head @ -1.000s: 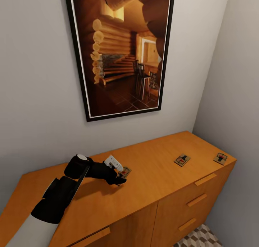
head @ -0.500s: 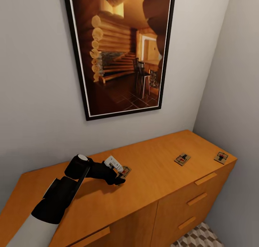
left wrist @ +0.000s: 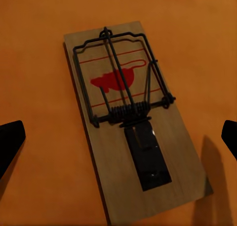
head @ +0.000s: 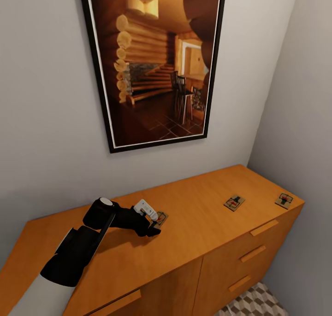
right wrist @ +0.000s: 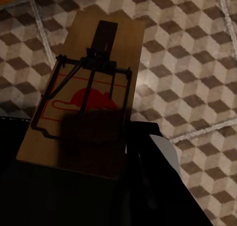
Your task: Take the four mousetraps from the cabinet in the bathroom and place them on the bathroom floor. Make sure all four end up on the same floor surface, and ensure that at least two of them are either under or directly next to the same bathroom sink.
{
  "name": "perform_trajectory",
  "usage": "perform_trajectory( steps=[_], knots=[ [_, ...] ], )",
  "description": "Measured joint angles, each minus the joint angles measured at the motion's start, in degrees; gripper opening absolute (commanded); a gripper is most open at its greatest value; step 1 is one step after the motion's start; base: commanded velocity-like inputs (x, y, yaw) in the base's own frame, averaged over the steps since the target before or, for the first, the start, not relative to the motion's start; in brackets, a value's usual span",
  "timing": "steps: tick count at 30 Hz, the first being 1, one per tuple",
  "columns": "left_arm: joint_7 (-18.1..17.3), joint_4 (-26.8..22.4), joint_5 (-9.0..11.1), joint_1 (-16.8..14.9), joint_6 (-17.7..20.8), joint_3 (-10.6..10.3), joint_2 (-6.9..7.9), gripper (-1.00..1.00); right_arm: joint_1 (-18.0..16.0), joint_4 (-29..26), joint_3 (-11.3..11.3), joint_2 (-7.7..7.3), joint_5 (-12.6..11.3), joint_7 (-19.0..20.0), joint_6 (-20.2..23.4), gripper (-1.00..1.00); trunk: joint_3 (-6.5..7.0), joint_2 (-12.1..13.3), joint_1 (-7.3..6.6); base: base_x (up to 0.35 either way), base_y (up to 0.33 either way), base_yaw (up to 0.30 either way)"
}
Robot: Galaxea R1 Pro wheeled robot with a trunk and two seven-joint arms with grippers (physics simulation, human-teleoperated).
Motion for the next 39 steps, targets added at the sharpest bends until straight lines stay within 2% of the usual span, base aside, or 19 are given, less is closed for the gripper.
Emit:
perform_trajectory(
  steps=[39],
  knots=[
    [-0.02,-0.62,0.03,-0.03,-0.14,0.01,-0.01,1.00,0.00,0.00,0.02,0.00,0.01,0.00,-0.08,-1.00,-0.61,-0.01,-0.01,0.000,0.000,0.000]
  ],
)
